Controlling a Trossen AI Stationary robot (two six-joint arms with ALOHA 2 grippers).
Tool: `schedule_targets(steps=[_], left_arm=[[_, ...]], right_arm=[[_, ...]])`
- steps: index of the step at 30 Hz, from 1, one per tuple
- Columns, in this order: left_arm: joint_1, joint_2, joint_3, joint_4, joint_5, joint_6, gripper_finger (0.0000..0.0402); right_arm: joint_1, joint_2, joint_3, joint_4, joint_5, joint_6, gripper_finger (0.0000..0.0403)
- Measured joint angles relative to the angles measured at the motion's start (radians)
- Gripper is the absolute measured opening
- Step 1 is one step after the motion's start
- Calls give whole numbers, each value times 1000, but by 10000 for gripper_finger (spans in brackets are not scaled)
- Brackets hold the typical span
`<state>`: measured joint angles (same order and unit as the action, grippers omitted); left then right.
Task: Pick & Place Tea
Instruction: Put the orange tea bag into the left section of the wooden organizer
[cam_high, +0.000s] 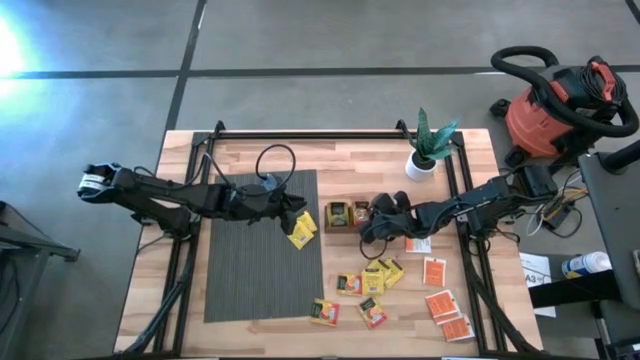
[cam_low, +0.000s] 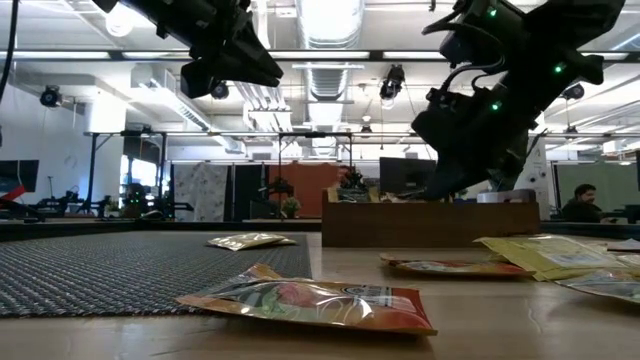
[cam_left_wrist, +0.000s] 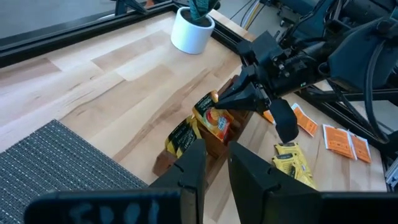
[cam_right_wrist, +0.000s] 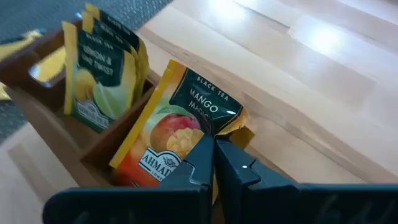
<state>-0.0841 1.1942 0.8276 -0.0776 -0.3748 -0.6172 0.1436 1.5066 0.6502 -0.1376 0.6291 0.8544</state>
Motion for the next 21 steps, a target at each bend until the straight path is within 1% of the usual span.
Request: schedule_targets(steps=[5,10,15,18,21], left_arm=[[0,0,0,0,0,0,62],[0,0,0,0,0,1,62],[2,0,0,0,0,10,62],[2,0,0,0,0,13,62],[2,0,0,-1,0,13,62]], right_arm=[[0,0,0,-10,0,2,25],[0,0,0,47,0,2,63],[0,-1,0,47,-2,2,107],[0,-11,-1,46,-15,2,128],[-1,-28,-1,43,-65,-22,141]])
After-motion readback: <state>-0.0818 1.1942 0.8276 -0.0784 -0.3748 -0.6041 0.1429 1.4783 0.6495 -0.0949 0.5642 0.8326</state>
